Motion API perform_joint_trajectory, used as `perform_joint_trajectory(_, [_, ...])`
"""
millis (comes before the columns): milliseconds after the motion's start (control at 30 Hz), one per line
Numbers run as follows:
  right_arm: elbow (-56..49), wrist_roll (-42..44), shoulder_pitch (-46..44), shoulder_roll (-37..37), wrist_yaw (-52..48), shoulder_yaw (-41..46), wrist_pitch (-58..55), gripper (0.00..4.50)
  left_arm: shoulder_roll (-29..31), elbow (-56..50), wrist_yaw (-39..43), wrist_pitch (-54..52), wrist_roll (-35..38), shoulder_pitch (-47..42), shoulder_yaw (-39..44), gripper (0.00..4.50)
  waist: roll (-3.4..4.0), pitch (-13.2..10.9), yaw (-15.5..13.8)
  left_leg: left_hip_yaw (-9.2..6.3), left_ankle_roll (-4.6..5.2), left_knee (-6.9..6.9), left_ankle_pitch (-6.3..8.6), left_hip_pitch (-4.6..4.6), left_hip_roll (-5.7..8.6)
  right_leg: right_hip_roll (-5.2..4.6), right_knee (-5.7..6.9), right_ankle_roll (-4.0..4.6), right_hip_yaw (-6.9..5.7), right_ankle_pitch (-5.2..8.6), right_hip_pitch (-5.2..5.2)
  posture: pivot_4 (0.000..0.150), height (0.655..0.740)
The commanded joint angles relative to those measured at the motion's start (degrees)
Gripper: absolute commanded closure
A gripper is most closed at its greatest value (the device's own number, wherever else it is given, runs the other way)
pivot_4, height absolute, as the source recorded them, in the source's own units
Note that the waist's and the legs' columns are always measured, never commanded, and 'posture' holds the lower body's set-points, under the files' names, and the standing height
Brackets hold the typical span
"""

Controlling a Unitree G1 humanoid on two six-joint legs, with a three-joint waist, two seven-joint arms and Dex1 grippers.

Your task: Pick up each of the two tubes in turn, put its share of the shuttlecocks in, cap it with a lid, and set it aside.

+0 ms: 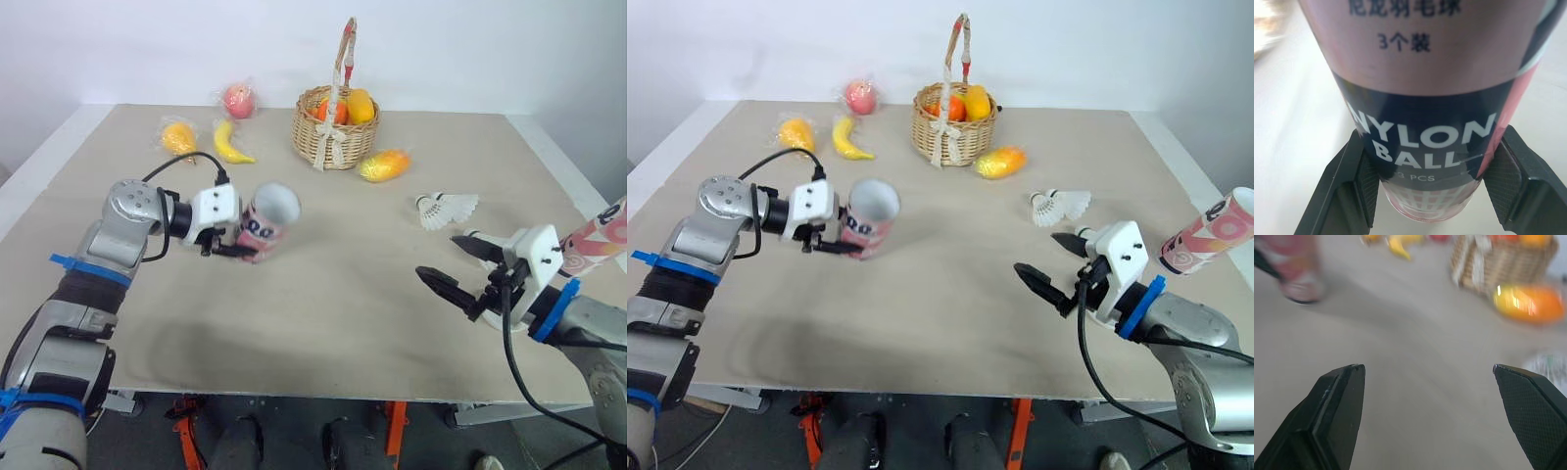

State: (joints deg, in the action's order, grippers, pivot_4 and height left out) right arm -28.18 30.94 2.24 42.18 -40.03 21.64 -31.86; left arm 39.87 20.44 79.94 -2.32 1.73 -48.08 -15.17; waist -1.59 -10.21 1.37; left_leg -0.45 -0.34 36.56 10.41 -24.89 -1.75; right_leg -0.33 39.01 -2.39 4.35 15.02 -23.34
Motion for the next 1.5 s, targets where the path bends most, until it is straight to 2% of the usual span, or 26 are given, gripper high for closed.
perform_joint_trajectory(33, [-1.92,-1.04,1.47,0.79,1.96,3.99,0.22,0.0,0.72,-4.7,2.09,0.05,1.45,1.12,0.07,1.79,0.0,0.0,-0.04,0.0,0.0,0.02,0.0,-0.01,0.0,-0.01,0.0,0.0,0.01,0.0,0.0,0.15,0.74])
perform_joint_trajectory(133, [-0.5,-2.82,-1.14,-0.23,6.1,2.53,-0.73,0.0,0.82,-5.13,3.25,0.38,0.82,1.93,-0.8,1.79,0.0,0.0,0.02,0.03,0.0,0.08,0.0,-0.02,0.01,-0.01,0.0,-0.14,0.02,0.05,0.0,0.15,0.74])
perform_joint_trajectory(333, [3.85,-10.2,-11.08,-5.95,16.37,-7.13,-2.21,0.0,0.67,-5.35,4.42,0.04,0.57,2.34,-1.67,1.79,0.04,0.02,0.18,0.05,0.16,0.08,-0.1,0.13,-0.05,0.08,0.03,-0.13,0.05,-0.03,0.06,0.15,0.74])
perform_joint_trajectory(567, [17.22,-18.41,-22.89,-13.21,25.58,-13.55,-1.01,0.0,1.28,-6.69,5.36,-1.06,0.52,3.03,-2.0,1.79,0.07,0.03,0.18,0.1,0.19,0.03,-0.11,0.03,0.01,0.01,0.03,-0.05,0.08,-0.03,-0.01,0.15,0.74])
perform_joint_trajectory(833, [33.34,-21.91,-33.17,-17.51,27.28,-15.38,2.86,0.0,3.19,-9.79,6.78,-3.18,1.41,4.86,-1.8,1.79,0.09,0.04,0.71,0.11,0.24,-0.08,-0.08,0.04,0.02,0.01,0.03,0.13,0.09,-0.05,-0.04,0.15,0.74])
perform_joint_trajectory(1033, [42.57,-22.81,-36.96,-18.72,26.55,-15.23,6.24,0.0,4.42,-11.62,8.05,-4.46,2.21,6.18,-1.77,1.79,0.09,0.04,1.26,0.11,0.24,-0.11,-0.07,0.06,0.02,0.0,0.03,0.17,0.1,-0.06,-0.02,0.15,0.74])
perform_joint_trajectory(1500, [74.83,-27.82,-53.49,-20.41,26.76,-16.66,23.17,0.0,8.49,-13.69,9.7,-4.8,1.53,10.1,-2.73,1.79,0.13,0.04,2.19,0.25,0.24,-0.27,-0.07,0.25,-0.03,0.07,0.04,0.24,0.25,-0.07,-0.01,0.15,0.74])
